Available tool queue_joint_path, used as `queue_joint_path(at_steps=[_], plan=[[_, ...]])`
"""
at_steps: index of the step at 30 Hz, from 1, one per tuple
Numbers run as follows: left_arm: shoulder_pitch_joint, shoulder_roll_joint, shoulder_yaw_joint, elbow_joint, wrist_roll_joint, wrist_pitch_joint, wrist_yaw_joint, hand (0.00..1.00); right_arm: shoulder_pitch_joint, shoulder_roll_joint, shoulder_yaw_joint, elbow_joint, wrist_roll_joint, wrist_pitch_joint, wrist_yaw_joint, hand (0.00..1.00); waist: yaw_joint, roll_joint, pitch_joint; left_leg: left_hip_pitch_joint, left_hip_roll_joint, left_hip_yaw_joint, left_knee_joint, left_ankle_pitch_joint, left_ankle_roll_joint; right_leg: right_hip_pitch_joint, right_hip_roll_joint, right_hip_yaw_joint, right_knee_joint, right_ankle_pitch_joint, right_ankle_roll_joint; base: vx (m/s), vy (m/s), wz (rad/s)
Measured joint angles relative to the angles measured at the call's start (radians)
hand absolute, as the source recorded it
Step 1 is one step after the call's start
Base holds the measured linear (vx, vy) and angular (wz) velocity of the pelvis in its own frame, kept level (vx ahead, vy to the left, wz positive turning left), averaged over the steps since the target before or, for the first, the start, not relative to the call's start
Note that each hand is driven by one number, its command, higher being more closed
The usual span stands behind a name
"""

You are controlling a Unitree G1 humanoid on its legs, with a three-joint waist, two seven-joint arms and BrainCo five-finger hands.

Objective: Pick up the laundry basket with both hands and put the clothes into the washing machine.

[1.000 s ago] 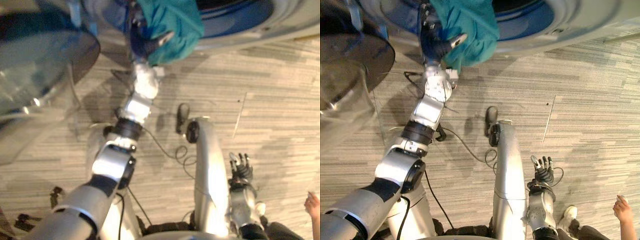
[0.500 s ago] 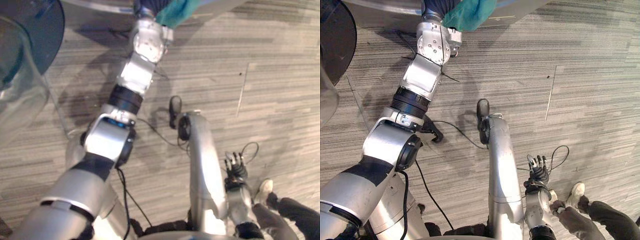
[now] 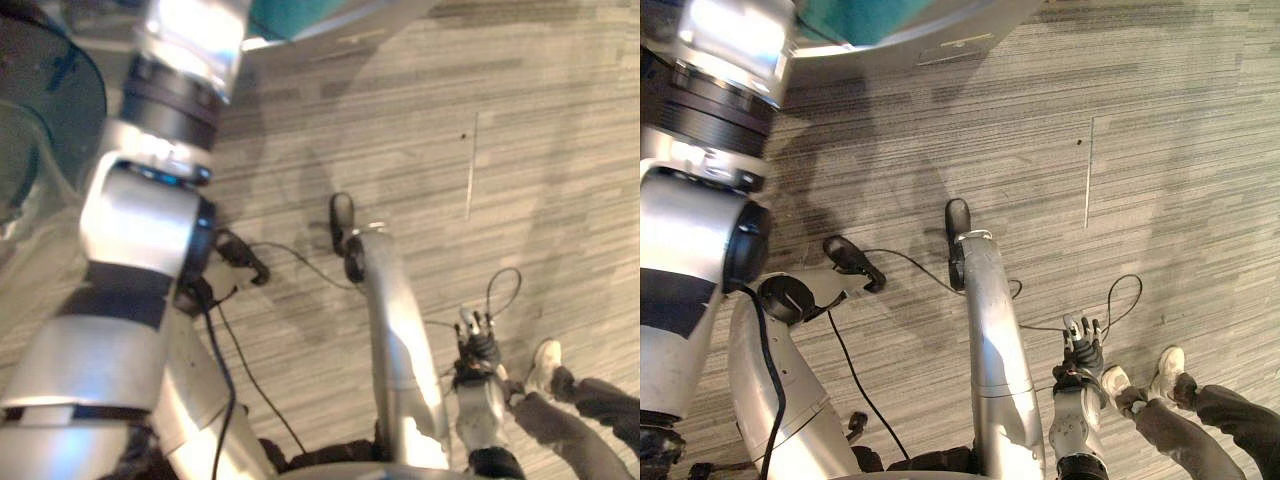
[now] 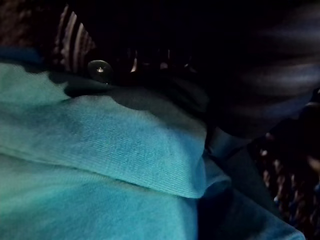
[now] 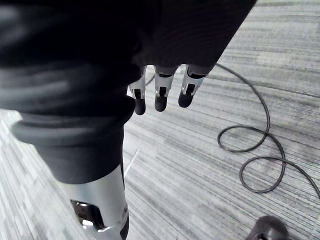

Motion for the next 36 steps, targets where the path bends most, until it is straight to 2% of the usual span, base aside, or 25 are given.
queue_joint_path(at_steps=[2, 4, 8, 9, 13, 16, 22, 25, 29, 32, 36], plan=[[-0.039, 0.031, 0.004, -0.003, -0.018, -0.002, 0.017, 1.0, 0.002, 0.0, -0.008, 0.007, 0.013, 0.0, 0.0, 0.0, 0.004, 0.005, 0.0, 0.021, -0.001, 0.005, -0.012, 0.0, -0.001, 0.018, -0.001, -0.002, -0.012, 0.0, 0.0, 0.0, 0.0, 0.0], [-0.07, 0.065, -0.004, -0.011, -0.036, -0.015, 0.085, 1.0, 0.003, 0.002, -0.039, 0.009, 0.021, 0.0, 0.0, 0.0, 0.025, 0.033, 0.001, 0.046, -0.001, 0.005, -0.025, 0.001, -0.001, 0.049, -0.002, -0.009, -0.029, 0.0, 0.0, 0.0, 0.0, 0.0], [-0.06, 0.071, -0.025, -0.011, -0.066, -0.015, 0.14, 1.0, 0.003, 0.002, -0.055, 0.005, 0.026, -0.001, 0.002, 0.0, 0.028, 0.036, 0.002, 0.059, -0.003, 0.007, -0.03, 0.001, -0.001, 0.061, -0.002, -0.014, -0.034, 0.0, 0.0, 0.0, 0.002, -0.01], [-0.059, 0.071, -0.026, -0.01, -0.068, -0.015, 0.167, 0.0, 0.004, 0.003, -0.068, 0.003, 0.033, -0.001, 0.001, 0.0, 0.029, 0.036, 0.002, 0.061, -0.002, 0.006, -0.03, 0.001, -0.001, 0.063, -0.002, -0.017, -0.034, 0.0, -0.001, 0.0, 0.0, 0.0], [-0.058, 0.072, -0.037, -0.007, -0.072, -0.003, 0.219, 0.0, 0.021, -0.001, -0.08, -0.002, 0.036, -0.008, 0.0, 0.0, 0.03, 0.036, 0.002, 0.061, 0.004, -0.002, -0.028, 0.001, -0.001, 0.071, 0.001, -0.027, -0.042, 0.002, -0.004, -0.02, 0.006, -0.03], [-0.05, 0.07, -0.066, 0.004, -0.034, 0.01, 0.214, 0.0, 0.031, -0.001, -0.08, -0.002, 0.036, -0.009, 0.0, 0.0, 0.032, 0.037, 0.002, 0.061, 0.017, -0.017, -0.03, 0.001, -0.001, 0.092, 0.015, -0.044, -0.066, 0.01, -0.007, -0.04, 0.019, -0.09], [-0.031, 0.042, -0.064, 0.043, 0.07, 0.011, 0.176, 0.0, 0.035, -0.001, -0.058, 0.002, 0.035, -0.01, 0.0, 0.0, 0.033, 0.038, 0.0, 0.066, 0.027, -0.028, -0.044, 0.001, -0.001, 0.119, 0.026, -0.058, -0.109, 0.024, -0.004, -0.04, 0.028, -0.08], [0.028, -0.002, -0.052, 0.044, 0.139, 0.011, 0.131, 0.0, 0.036, 0.001, -0.054, 0.048, 0.034, -0.016, -0.001, 0.0, 0.053, 0.043, -0.002, 0.092, 0.035, -0.032, -0.058, 0.001, -0.001, 0.153, 0.036, -0.065, -0.138, 0.032, -0.004, -0.06, 0.018, -0.09], [0.088, -0.02, -0.012, 0.087, 0.224, 0.023, 0.083, 0.0, 0.036, -0.003, 0.0, 0.075, 0.033, -0.02, 0.0, 0.0, 0.054, 0.042, -0.005, 0.095, 0.038, -0.049, -0.069, 0.005, -0.009, 0.174, 0.044, -0.078, -0.167, 0.046, -0.006, -0.07, 0.005, -0.03], [0.129, -0.022, 0.015, 0.121, 0.255, 0.039, 0.046, 0.0, 0.036, -0.002, 0.016, 0.089, 0.033, -0.018, 0.0, 0.0, 0.055, 0.042, -0.005, 0.094, 0.038, -0.049, -0.078, 0.008, -0.013, 0.177, 0.047, -0.079, -0.182, 0.053, -0.007, -0.05, 0.007, -0.04], [0.179, -0.024, 0.026, 0.123, 0.264, 0.05, 0.039, 0.0, 0.036, -0.002, 0.023, 0.095, 0.032, -0.017, 0.0, 0.0, 0.056, 0.041, -0.005, 0.094, 0.038, -0.05, -0.081, 0.008, -0.013, 0.177, 0.047, -0.081, -0.184, 0.053, -0.007, -0.01, 0.001, 0.0]])
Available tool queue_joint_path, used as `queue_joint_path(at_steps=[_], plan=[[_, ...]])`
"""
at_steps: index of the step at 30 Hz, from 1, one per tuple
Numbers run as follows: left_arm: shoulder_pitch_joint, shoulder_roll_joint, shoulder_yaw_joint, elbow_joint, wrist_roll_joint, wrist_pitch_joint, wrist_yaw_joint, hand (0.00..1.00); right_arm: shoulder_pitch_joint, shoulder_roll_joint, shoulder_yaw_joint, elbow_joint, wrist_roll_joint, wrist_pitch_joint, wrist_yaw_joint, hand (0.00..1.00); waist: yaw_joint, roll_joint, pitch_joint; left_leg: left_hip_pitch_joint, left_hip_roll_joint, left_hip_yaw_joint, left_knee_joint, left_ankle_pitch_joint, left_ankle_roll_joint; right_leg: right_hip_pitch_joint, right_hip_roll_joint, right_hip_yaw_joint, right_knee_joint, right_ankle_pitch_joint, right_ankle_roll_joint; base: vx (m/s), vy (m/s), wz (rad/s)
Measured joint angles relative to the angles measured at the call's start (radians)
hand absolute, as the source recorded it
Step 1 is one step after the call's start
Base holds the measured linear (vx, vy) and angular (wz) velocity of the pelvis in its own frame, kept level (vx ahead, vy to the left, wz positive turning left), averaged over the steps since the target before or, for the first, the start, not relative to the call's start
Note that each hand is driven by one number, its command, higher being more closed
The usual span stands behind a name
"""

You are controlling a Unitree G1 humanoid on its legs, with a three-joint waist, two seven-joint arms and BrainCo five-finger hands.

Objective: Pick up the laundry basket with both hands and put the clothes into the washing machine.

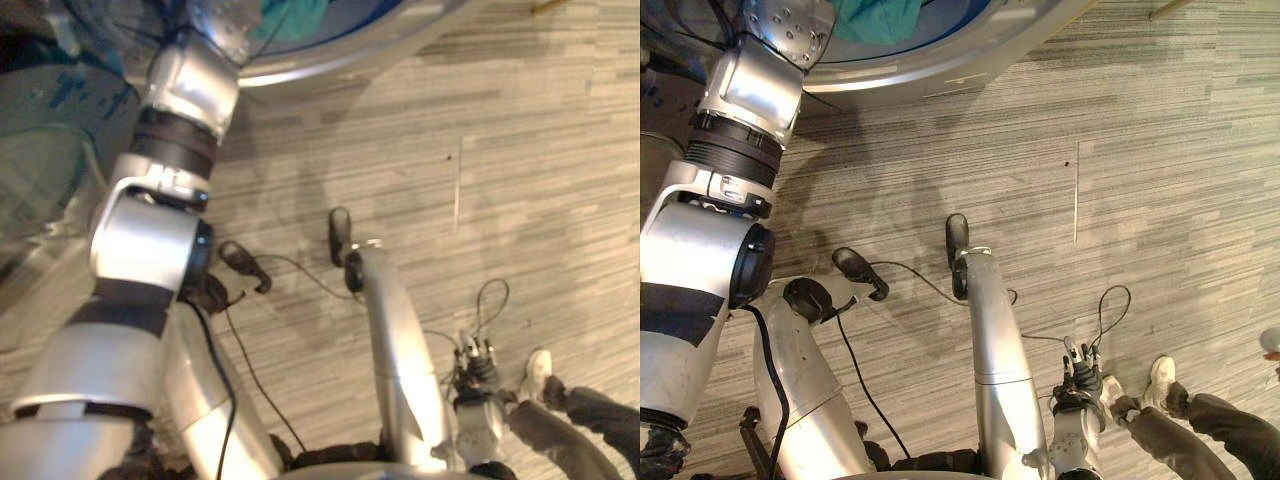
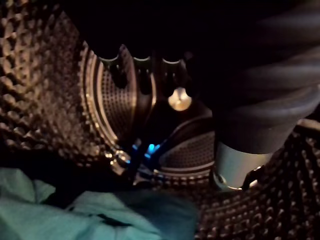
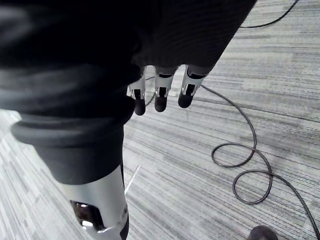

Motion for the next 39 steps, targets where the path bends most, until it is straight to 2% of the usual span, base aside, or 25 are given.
queue_joint_path(at_steps=[5, 9, 12, 14, 16, 18, 21, 23, 25, 28, 31, 32, 34, 36, 39], plan=[[0.046, -0.009, 0.046, 0.002, 0.013, 0.003, -0.01, 0.0, 0.0, -0.003, 0.029, -0.003, -0.002, 0.002, 0.0, 0.0, 0.0, -0.002, -0.002, 0.0, 0.001, -0.012, -0.001, 0.0, 0.0, 0.012, 0.001, -0.01, -0.004, -0.001, -0.001, -0.01, 0.001, 0.01], [0.146, -0.028, 0.088, 0.002, 0.018, 0.001, -0.015, 0.0, 0.002, -0.002, 0.038, -0.004, -0.019, 0.003, 0.0, 0.0, 0.001, -0.003, -0.003, 0.023, -0.004, -0.023, -0.005, 0.003, -0.004, 0.046, -0.002, -0.021, -0.008, -0.003, -0.004, -0.04, -0.004, 0.09], [0.287, -0.073, 0.119, -0.002, 0.022, -0.017, -0.017, 0.0, 0.003, -0.001, 0.054, -0.002, -0.032, 0.004, 0.0, 0.0, 0.006, -0.004, -0.008, 0.092, -0.014, -0.023, -0.041, 0.011, -0.02, 0.117, -0.009, -0.027, -0.039, -0.005, -0.007, -0.06, -0.03, 0.17], [0.411, -0.136, 0.143, -0.004, 0.025, -0.032, -0.017, 0.0, 0.003, -0.001, 0.059, 0.006, -0.06, 0.009, -0.004, 0.0, 0.008, -0.004, -0.023, 0.179, -0.044, -0.019, -0.109, 0.029, -0.043, 0.205, -0.022, -0.032, -0.092, -0.004, -0.009, -0.06, -0.074, 0.36], [0.517, -0.184, 0.148, -0.004, 0.028, -0.035, -0.018, 0.0, 0.011, -0.001, 0.058, 0.03, -0.071, 0.01, -0.01, 0.0, 0.008, -0.003, -0.079, 0.212, -0.064, -0.009, -0.161, 0.052, -0.046, 0.234, -0.036, -0.037, -0.124, -0.004, -0.015, 0.0, -0.087, 0.36], [0.671, -0.239, 0.146, -0.001, 0.033, -0.046, -0.018, 0.0, 0.014, 0.0, 0.058, 0.042, -0.096, 0.011, -0.03, 0.0, 0.019, 0.0, -0.103, 0.325, -0.108, 0.003, -0.256, 0.086, -0.065, 0.337, -0.063, -0.041, -0.181, -0.005, -0.018, 0.06, -0.089, 0.53], [0.847, -0.27, 0.14, 0.0, 0.031, -0.051, -0.02, 0.0, 0.014, 0.003, 0.059, 0.065, -0.115, 0.012, -0.043, 0.0, 0.029, 0.003, -0.107, 0.504, -0.16, 0.021, -0.385, 0.129, -0.079, 0.511, -0.093, -0.056, -0.267, -0.005, -0.019, 0.13, -0.096, 0.55], [0.972, -0.286, 0.14, 0.001, 0.024, -0.068, -0.024, 0.0, 0.014, 0.006, 0.059, 0.098, -0.131, 0.014, -0.051, 0.0, 0.032, 0.007, -0.138, 0.613, -0.195, 0.028, -0.476, 0.155, -0.087, 0.621, -0.109, -0.068, -0.337, -0.002, -0.02, 0.13, -0.05, 0.45], [1.149, -0.313, 0.142, 0.001, 0.007, -0.093, -0.043, 0.0, 0.029, 0.009, 0.057, 0.162, -0.146, 0.029, -0.052, 0.0, 0.053, 0.025, -0.22, 0.753, -0.234, 0.039, -0.605, 0.192, -0.098, 0.763, -0.123, -0.088, -0.448, 0.016, -0.018, 0.22, -0.013, 0.38], [1.316, -0.358, 0.151, 0.019, -0.011, -0.123, -0.066, 0.0, 0.049, 0.01, 0.037, 0.202, -0.16, 0.05, -0.051, 0.0, 0.077, 0.048, -0.307, 0.914, -0.287, 0.053, -0.777, 0.249, -0.108, 0.928, -0.137, -0.115, -0.599, 0.056, -0.008, 0.18, -0.007, 0.29], [1.482, -0.405, 0.227, 0.131, -0.054, -0.154, -0.12, 0.0, 0.063, 0.018, -0.042, 0.299, -0.176, 0.074, -0.04, 0.0, 0.08, 0.068, -0.431, 1.098, -0.375, 0.05, -1.063, 0.367, -0.122, 1.096, -0.156, -0.147, -0.802, 0.116, 0.006, 0.21, -0.018, 0.37], [1.51, -0.411, 0.256, 0.172, -0.082, -0.156, -0.14, 0.0, 0.061, 0.017, -0.085, 0.339, -0.178, 0.088, -0.04, 0.0, 0.08, 0.075, -0.451, 1.136, -0.389, 0.041, -1.131, 0.401, -0.126, 1.136, -0.153, -0.164, -0.862, 0.138, 0.006, 0.16, -0.027, 0.38], [1.528, -0.409, 0.309, 0.204, -0.115, -0.158, -0.163, 0.0, 0.061, 0.015, -0.139, 0.398, -0.197, 0.098, -0.04, 0.0, 0.081, 0.082, -0.459, 1.179, -0.396, 0.021, -1.194, 0.435, -0.135, 1.198, -0.138, -0.188, -0.936, 0.17, 0.004, 0.11, -0.038, 0.28], [1.54, -0.396, 0.368, 0.236, -0.16, -0.158, -0.187, 0.0, 0.058, 0.013, -0.171, 0.45, -0.233, 0.125, -0.039, 0.0, 0.082, 0.076, -0.462, 1.221, -0.393, 0.016, -1.224, 0.448, -0.142, 1.256, -0.121, -0.194, -0.994, 0.192, 0.0, 0.05, -0.038, 0.07], [1.544, -0.397, 0.433, 0.237, -0.226, -0.166, -0.195, 0.0, 0.06, 0.015, -0.18, 0.491, -0.255, 0.134, -0.024, 0.0, 0.081, 0.062, -0.457, 1.2, -0.37, -0.013, -1.089, 0.413, -0.151, 1.321, -0.11, -0.219, -1.014, 0.194, -0.003, 0.01, -0.039, 0.2]])
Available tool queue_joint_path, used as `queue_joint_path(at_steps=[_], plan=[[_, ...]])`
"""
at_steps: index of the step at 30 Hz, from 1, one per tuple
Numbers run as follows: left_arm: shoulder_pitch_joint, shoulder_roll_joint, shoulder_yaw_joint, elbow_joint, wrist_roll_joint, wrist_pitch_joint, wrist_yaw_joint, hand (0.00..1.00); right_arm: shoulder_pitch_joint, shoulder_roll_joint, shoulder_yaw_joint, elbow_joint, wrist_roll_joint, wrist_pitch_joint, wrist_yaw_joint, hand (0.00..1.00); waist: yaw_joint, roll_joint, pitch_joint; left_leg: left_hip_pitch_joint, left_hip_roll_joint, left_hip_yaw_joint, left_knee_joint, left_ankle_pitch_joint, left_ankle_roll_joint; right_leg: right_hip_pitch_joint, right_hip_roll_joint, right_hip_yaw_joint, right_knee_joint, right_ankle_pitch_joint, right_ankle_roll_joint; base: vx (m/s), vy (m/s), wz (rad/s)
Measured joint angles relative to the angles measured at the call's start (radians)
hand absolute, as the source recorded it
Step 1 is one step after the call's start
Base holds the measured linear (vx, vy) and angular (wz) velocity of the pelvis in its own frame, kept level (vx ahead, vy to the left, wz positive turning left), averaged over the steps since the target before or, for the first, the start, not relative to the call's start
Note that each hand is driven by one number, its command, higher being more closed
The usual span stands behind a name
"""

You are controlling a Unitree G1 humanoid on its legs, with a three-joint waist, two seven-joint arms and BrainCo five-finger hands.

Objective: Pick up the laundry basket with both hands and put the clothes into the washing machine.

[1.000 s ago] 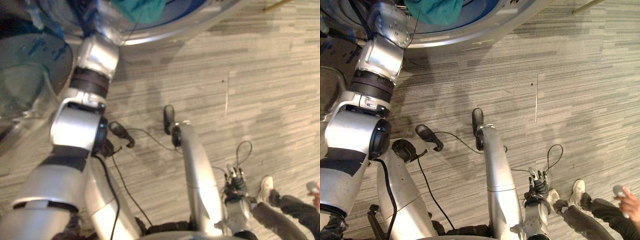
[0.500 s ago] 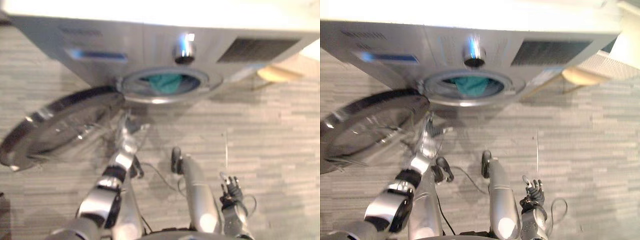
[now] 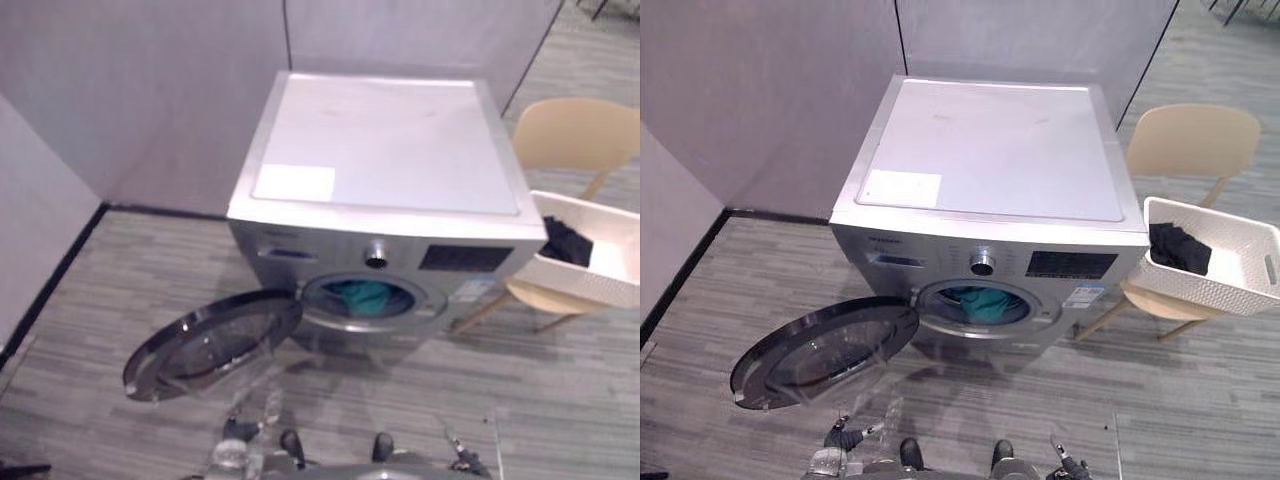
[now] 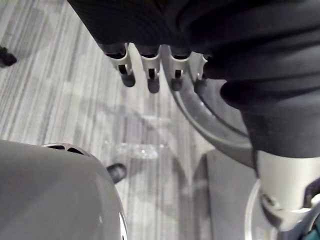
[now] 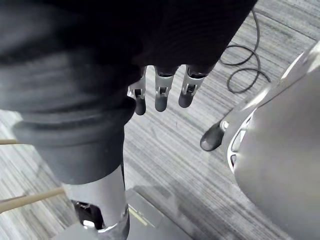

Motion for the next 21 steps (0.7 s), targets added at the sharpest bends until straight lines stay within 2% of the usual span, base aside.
queue_joint_path(at_steps=[2, 3, 5, 6, 7, 8, 9, 10, 11, 12, 15, 18, 19, 20, 21], plan=[[0.0, -0.006, 0.028, -0.004, -0.046, -0.007, -0.001, 0.0, -0.002, 0.002, -0.018, 0.004, 0.0, 0.0, 0.0, 0.0, 0.002, 0.005, 0.001, -0.046, 0.032, -0.023, 0.146, -0.04, 0.003, 0.036, 0.017, -0.022, -0.001, 0.0, 0.0, -0.07, -0.013, 0.24], [0.001, -0.021, 0.036, -0.009, -0.075, -0.012, -0.001, 0.0, -0.008, 0.008, -0.005, -0.001, 0.002, -0.001, 0.0, 0.0, 0.009, 0.01, 0.003, -0.061, 0.044, -0.047, 0.208, -0.056, -0.01, 0.047, 0.025, -0.031, 0.003, -0.003, -0.005, -0.13, 0.031, 0.16], [0.0, -0.03, 0.037, -0.017, -0.103, -0.016, 0.0, 0.0, -0.022, -0.005, 0.013, -0.003, 0.002, -0.003, 0.002, 0.0, 0.017, 0.016, 0.007, -0.07, 0.034, -0.121, 0.233, -0.091, -0.011, 0.03, 0.025, -0.028, 0.028, -0.016, -0.006, -0.18, 0.096, 0.02], [0.003, -0.043, 0.036, -0.017, -0.106, -0.02, 0.0, 0.0, -0.026, -0.017, 0.012, -0.005, 0.002, -0.004, 0.003, 0.0, 0.023, 0.039, 0.001, -0.069, 0.027, -0.172, 0.229, -0.124, -0.011, 0.02, 0.028, -0.023, 0.046, -0.028, -0.001, -0.16, 0.137, -0.06], [0.008, -0.047, 0.036, -0.017, -0.106, -0.022, -0.001, 0.0, -0.027, -0.02, 0.012, -0.005, 0.001, -0.004, 0.004, 0.0, 0.023, 0.045, -0.005, -0.06, 0.018, -0.185, 0.198, -0.141, 0.006, 0.013, 0.026, -0.015, 0.055, -0.033, 0.007, -0.12, 0.154, -0.14], [0.015, -0.044, 0.037, -0.017, -0.108, -0.027, 0.0, 0.0, -0.032, -0.019, 0.013, -0.008, 0.001, -0.002, 0.004, 0.0, 0.025, 0.034, -0.012, -0.029, 0.002, -0.164, 0.148, -0.132, 0.01, 0.012, 0.013, 0.015, 0.052, -0.032, 0.01, -0.11, 0.12, -0.28], [0.026, -0.03, 0.042, -0.015, -0.11, -0.031, -0.001, 0.0, -0.032, -0.01, 0.025, -0.016, 0.001, -0.002, 0.004, 0.0, 0.025, 0.012, -0.018, -0.004, -0.022, -0.138, 0.088, -0.114, 0.012, 0.009, -0.001, 0.048, 0.039, -0.024, 0.01, -0.12, 0.103, -0.34], [0.028, -0.026, 0.048, -0.015, -0.112, -0.031, -0.001, 0.0, -0.029, -0.005, 0.039, -0.024, 0.001, -0.002, 0.004, 0.0, 0.026, 0.005, -0.023, 0.007, -0.034, -0.126, 0.055, -0.111, 0.007, 0.005, -0.01, 0.062, 0.028, -0.022, 0.011, -0.1, 0.097, -0.36], [0.034, -0.018, 0.044, -0.009, -0.111, -0.031, -0.003, 0.0, -0.019, 0.003, 0.059, -0.031, 0.0, -0.001, 0.004, 0.0, 0.024, -0.016, -0.045, 0.026, -0.058, -0.114, -0.019, -0.089, 0.004, -0.011, -0.02, 0.09, 0.008, -0.022, 0.011, -0.04, 0.086, -0.27], [0.034, -0.011, 0.041, -0.002, -0.11, -0.03, -0.004, 0.0, -0.016, 0.007, 0.062, -0.032, 0.0, -0.001, 0.004, 0.0, 0.022, -0.027, -0.054, 0.043, -0.072, -0.111, -0.062, -0.073, 0.002, -0.019, -0.026, 0.102, -0.002, -0.021, 0.011, 0.02, 0.089, -0.3], [0.026, 0.008, 0.018, 0.027, -0.09, -0.03, -0.014, 0.0, 0.002, 0.014, 0.061, -0.032, -0.015, -0.001, 0.003, 0.0, 0.016, -0.05, -0.066, 0.103, -0.105, -0.082, -0.23, -0.006, 0.0, -0.049, -0.028, 0.166, -0.031, -0.006, 0.006, 0.04, 0.044, -0.29], [0.022, 0.018, 0.016, 0.039, -0.087, -0.03, -0.02, 0.0, 0.007, 0.007, 0.06, -0.032, -0.042, 0.0, 0.003, 0.0, 0.007, -0.059, -0.064, 0.121, -0.107, -0.004, -0.234, 0.013, -0.006, -0.086, -0.022, 0.22, -0.015, 0.072, 0.017, 0.05, 0.063, -0.86], [0.021, 0.016, 0.016, 0.04, -0.083, -0.03, -0.019, 0.0, -0.01, -0.002, 0.061, -0.032, -0.056, 0.0, 0.004, 0.0, 0.008, -0.039, -0.057, 0.114, -0.069, 0.058, -0.204, 0.028, 0.029, -0.099, 0.007, 0.197, -0.026, 0.114, -0.024, 0.03, 0.005, -1.24], [0.02, 0.018, 0.016, 0.043, -0.081, -0.03, -0.019, 0.0, -0.021, -0.003, 0.062, -0.031, -0.069, 0.001, 0.004, 0.0, 0.01, -0.029, -0.05, 0.113, -0.047, 0.103, -0.191, 0.03, 0.042, -0.104, 0.004, 0.143, -0.03, 0.111, -0.068, 0.03, -0.024, -1.66], [0.01, 0.021, 0.015, 0.06, -0.074, -0.029, -0.019, 0.0, -0.04, -0.007, 0.061, -0.029, -0.086, 0.001, 0.003, 0.0, 0.004, -0.034, -0.046, 0.116, -0.031, 0.161, -0.167, 0.021, 0.055, -0.117, -0.034, -0.021, 0.02, 0.054, -0.128, 0.03, -0.023, -1.46]])
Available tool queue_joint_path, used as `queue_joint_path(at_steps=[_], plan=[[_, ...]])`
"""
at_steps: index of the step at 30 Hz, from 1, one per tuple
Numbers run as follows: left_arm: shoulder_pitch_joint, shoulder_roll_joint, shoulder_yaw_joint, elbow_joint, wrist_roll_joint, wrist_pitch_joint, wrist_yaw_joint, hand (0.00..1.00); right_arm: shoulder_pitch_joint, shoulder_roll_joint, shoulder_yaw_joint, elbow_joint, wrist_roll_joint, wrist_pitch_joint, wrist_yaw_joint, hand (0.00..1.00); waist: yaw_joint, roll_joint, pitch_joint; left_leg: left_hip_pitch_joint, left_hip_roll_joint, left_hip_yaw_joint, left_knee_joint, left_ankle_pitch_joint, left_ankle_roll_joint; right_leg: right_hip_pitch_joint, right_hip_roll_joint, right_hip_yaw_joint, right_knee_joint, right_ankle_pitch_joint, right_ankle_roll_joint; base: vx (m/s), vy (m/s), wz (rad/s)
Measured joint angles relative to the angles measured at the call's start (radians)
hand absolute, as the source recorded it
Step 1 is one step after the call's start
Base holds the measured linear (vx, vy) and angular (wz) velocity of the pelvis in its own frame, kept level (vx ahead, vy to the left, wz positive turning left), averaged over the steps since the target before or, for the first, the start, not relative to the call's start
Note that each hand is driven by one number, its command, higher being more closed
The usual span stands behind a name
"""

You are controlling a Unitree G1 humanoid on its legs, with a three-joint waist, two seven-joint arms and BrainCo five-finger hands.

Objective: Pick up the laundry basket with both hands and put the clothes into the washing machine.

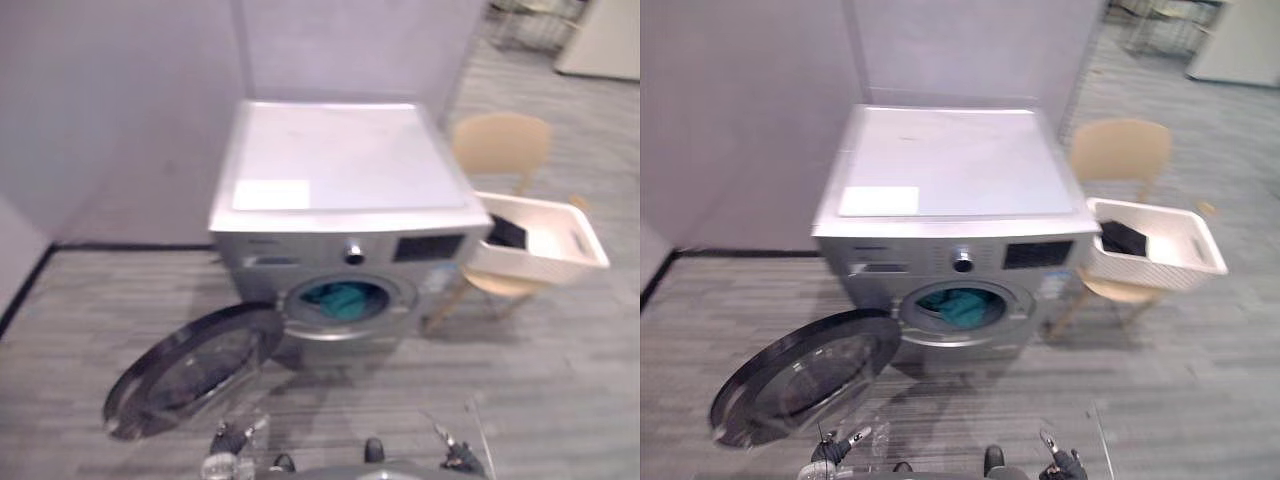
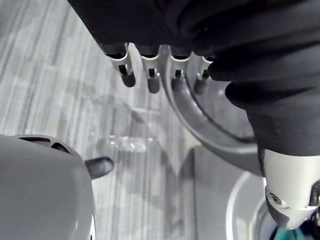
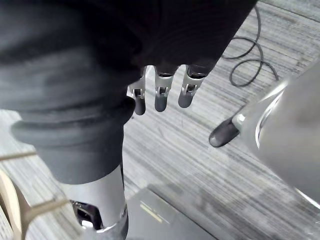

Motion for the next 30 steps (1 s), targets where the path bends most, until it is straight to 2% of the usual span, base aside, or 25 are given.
queue_joint_path(at_steps=[1, 2, 3, 5, 6, 7, 8, 9, 10, 11, 12, 13, 14, 16, 17, 19, 20, 21, 22, 23, 24, 25, 26, 28, 30], plan=[[-0.009, 0.002, -0.004, 0.007, 0.002, 0.001, -0.001, 0.0, -0.001, -0.002, 0.0, 0.002, -0.015, 0.0, 0.0, 0.0, -0.01, 0.002, 0.009, 0.004, 0.007, 0.032, 0.017, 0.0, 0.0, -0.019, -0.048, -0.082, 0.065, -0.002, -0.005, 0.07, -0.043, -1.36], [-0.022, 0.004, -0.012, 0.007, 0.002, 0.002, -0.001, 0.0, 0.009, -0.002, -0.003, 0.013, -0.028, 0.001, 0.0, 0.0, -0.01, -0.007, 0.016, 0.012, 0.014, 0.041, 0.04, -0.002, 0.0, -0.03, -0.065, -0.082, 0.105, 0.008, 0.016, 0.07, -0.073, -0.89], [-0.027, 0.011, -0.024, 0.006, 0.001, -0.001, -0.001, 0.0, 0.015, -0.002, -0.005, 0.025, -0.032, 0.005, 0.001, 0.0, -0.01, -0.014, 0.022, 0.024, 0.018, 0.035, 0.048, -0.004, -0.002, -0.029, -0.061, -0.071, 0.118, 0.014, 0.029, 0.07, -0.15, -0.71], [-0.037, 0.006, -0.039, 0.007, 0.001, -0.004, -0.003, 0.0, 0.049, -0.015, -0.007, 0.06, -0.04, 0.019, 0.001, 0.0, -0.01, 0.01, 0.024, 0.041, 0.049, -0.018, 0.044, -0.054, -0.053, -0.03, -0.016, 0.01, 0.115, 0.007, 0.107, 0.03, -0.162, -0.63], [-0.043, 0.011, -0.039, 0.007, 0.001, -0.004, -0.003, 0.0, 0.05, -0.014, -0.015, 0.067, -0.04, 0.022, 0.001, 0.0, -0.01, 0.007, 0.026, 0.049, 0.049, -0.013, 0.034, -0.059, -0.057, -0.038, -0.014, 0.028, 0.113, -0.012, 0.13, 0.01, -0.18, -0.44], [-0.055, 0.007, -0.044, 0.007, 0.001, -0.004, -0.003, 0.0, 0.049, -0.023, -0.034, 0.071, -0.042, 0.038, 0.0, 0.0, -0.017, 0.024, 0.039, 0.04, 0.074, 0.005, 0.028, -0.04, -0.071, -0.096, -0.038, 0.036, 0.248, -0.088, 0.084, 0.01, -0.148, -0.18], [-0.057, 0.01, -0.052, 0.007, 0.001, -0.004, -0.002, 0.0, 0.06, -0.025, -0.039, 0.073, -0.043, 0.043, 0.001, 0.0, -0.016, 0.022, 0.038, 0.04, 0.08, 0.003, 0.029, -0.035, -0.079, -0.116, -0.068, 0.036, 0.327, -0.117, 0.079, 0.04, -0.22, -0.02], [-0.053, 0.026, -0.08, 0.006, 0.001, -0.005, -0.002, 0.0, 0.081, -0.024, -0.04, 0.078, -0.044, 0.051, 0.001, 0.0, -0.016, 0.024, 0.037, 0.045, 0.097, -0.006, 0.028, -0.026, -0.099, -0.125, -0.126, 0.042, 0.401, -0.139, 0.1, 0.06, -0.269, 0.05], [-0.031, 0.056, -0.092, 0.006, 0.001, -0.005, -0.002, 0.0, 0.1, -0.012, -0.03, 0.081, -0.044, 0.062, 0.002, 0.0, -0.014, -0.009, 0.017, 0.053, 0.11, -0.008, 0.025, -0.009, -0.139, -0.097, -0.176, 0.069, 0.342, -0.11, 0.185, 0.09, -0.319, 0.02], [-0.03, 0.057, -0.092, 0.006, 0.001, -0.005, -0.002, 0.0, 0.1, -0.012, -0.029, 0.081, -0.044, 0.062, 0.002, 0.0, -0.014, -0.009, 0.017, 0.054, 0.11, -0.008, 0.025, -0.009, -0.141, -0.096, -0.177, 0.069, 0.339, -0.109, 0.19, 0.12, -0.422, -0.1], [-0.016, 0.076, -0.08, 0.017, 0.001, -0.002, -0.003, 0.0, 0.089, -0.021, -0.009, 0.092, -0.044, 0.07, 0.004, 0.0, -0.017, -0.015, 0.007, 0.06, 0.156, -0.018, 0.018, 0.013, -0.18, -0.056, -0.135, 0.075, 0.281, -0.132, 0.259, 0.11, -0.352, -0.08], [-0.012, 0.068, -0.074, 0.02, 0.002, -0.002, -0.007, 0.0, 0.087, -0.034, -0.008, 0.088, -0.046, 0.069, 0.006, 0.0, -0.018, 0.001, 0.013, 0.064, 0.184, -0.016, 0.017, 0.032, -0.192, -0.045, -0.106, 0.069, 0.277, -0.131, 0.244, 0.12, -0.459, -0.31], [0.004, 0.04, -0.034, 0.016, -0.001, -0.003, -0.017, 0.0, 0.078, -0.067, 0.001, 0.087, -0.054, 0.065, 0.016, 0.0, -0.005, 0.029, 0.017, 0.088, 0.245, -0.013, 0.027, 0.047, -0.213, -0.038, -0.043, 0.069, 0.296, -0.155, 0.205, 0.07, -0.323, -0.29], [0.01, 0.035, -0.014, 0.017, -0.002, -0.002, -0.022, 0.0, 0.062, -0.086, 0.015, 0.069, -0.069, 0.062, 0.025, 0.0, -0.008, 0.043, 0.019, 0.085, 0.314, -0.024, 0.091, 0.06, -0.231, -0.015, 0.011, 0.054, 0.309, -0.183, 0.168, 0.05, -0.332, -0.18], [0.011, 0.035, -0.009, 0.015, -0.008, -0.002, -0.022, 0.0, 0.058, -0.09, 0.033, 0.063, -0.072, 0.056, 0.026, 0.0, -0.01, 0.042, 0.019, 0.069, 0.348, -0.044, 0.145, 0.071, -0.218, -0.004, 0.035, 0.048, 0.304, -0.193, 0.151, -0.02, -0.414, -0.01], [0.011, 0.032, 0.02, 0.0, -0.029, -0.003, -0.023, 0.0, 0.058, -0.083, 0.041, 0.055, -0.075, 0.05, 0.027, 0.0, -0.012, 0.044, 0.021, -0.012, 0.42, -0.063, 0.308, 0.116, -0.136, 0.033, 0.08, 0.041, 0.261, -0.219, 0.134, -0.04, -0.334, 0.01], [0.011, 0.033, 0.027, -0.025, -0.047, -0.004, -0.022, 0.0, 0.06, -0.077, 0.048, 0.038, -0.073, 0.047, 0.023, 0.0, -0.008, 0.025, 0.027, -0.091, 0.472, -0.053, 0.453, 0.139, 0.021, 0.072, 0.11, 0.03, 0.206, -0.212, 0.125, 0.01, -0.289, -0.01], [0.011, 0.025, 0.043, -0.042, -0.059, -0.007, -0.021, 0.0, 0.061, -0.074, 0.069, 0.016, -0.071, 0.035, 0.018, 0.0, 0.0, 0.025, 0.039, -0.168, 0.462, -0.085, 0.632, 0.073, 0.038, 0.104, 0.132, 0.044, 0.163, -0.187, 0.082, 0.02, -0.311, -0.06], [0.011, 0.02, 0.043, -0.047, -0.06, -0.009, -0.02, 0.0, 0.061, -0.079, 0.068, 0.005, -0.07, 0.031, 0.016, 0.0, 0.001, 0.027, 0.04, -0.189, 0.418, -0.113, 0.69, 0.029, 0.001, 0.116, 0.133, 0.049, 0.146, -0.179, 0.069, 0.02, -0.138, -0.2], [0.011, 0.01, 0.041, -0.048, -0.06, -0.013, -0.02, 0.0, 0.056, -0.088, 0.069, -0.007, -0.069, 0.028, 0.015, 0.0, 0.005, 0.027, 0.04, -0.208, 0.333, -0.15, 0.733, -0.027, -0.034, 0.129, 0.134, 0.064, 0.125, -0.169, 0.052, 0.06, -0.057, -0.58], [0.015, -0.016, 0.041, -0.068, -0.061, -0.016, -0.018, 0.0, 0.036, -0.104, 0.076, -0.012, -0.069, 0.016, 0.016, 0.0, 0.028, 0.045, 0.052, -0.213, 0.193, -0.183, 0.722, -0.095, -0.072, 0.146, 0.142, 0.095, 0.091, -0.153, 0.025, 0.09, -0.025, -0.84], [0.016, -0.029, 0.041, -0.072, -0.061, -0.022, -0.018, 0.0, 0.026, -0.11, 0.08, -0.012, -0.069, 0.013, 0.019, 0.0, 0.046, 0.065, 0.06, -0.213, 0.137, -0.179, 0.677, -0.123, -0.07, 0.153, 0.151, 0.098, 0.072, -0.135, 0.019, 0.12, -0.001, -0.91], [0.016, -0.03, 0.04, -0.073, -0.063, -0.024, -0.019, 0.0, 0.019, -0.111, 0.08, -0.011, -0.07, 0.013, 0.02, 0.0, 0.057, 0.072, 0.061, -0.212, 0.113, -0.177, 0.639, -0.144, -0.058, 0.158, 0.157, 0.105, 0.064, -0.127, 0.023, 0.12, 0.012, -0.62], [0.017, -0.022, 0.043, -0.069, -0.067, -0.024, -0.021, 0.0, -0.006, -0.084, 0.097, -0.011, -0.07, 0.014, 0.02, 0.0, 0.058, 0.066, 0.064, -0.198, 0.054, -0.191, 0.504, -0.164, -0.026, 0.157, 0.162, 0.133, 0.038, -0.119, 0.019, 0.22, 0.005, -0.24], [0.012, -0.024, 0.06, -0.076, -0.071, -0.028, -0.024, 0.0, -0.068, -0.089, 0.112, -0.006, -0.075, 0.015, 0.021, 0.0, 0.068, 0.066, 0.082, -0.212, -0.014, -0.207, 0.334, -0.15, -0.024, 0.157, 0.134, 0.149, 0.009, -0.111, 0.029, 0.22, 0.057, -0.2]])
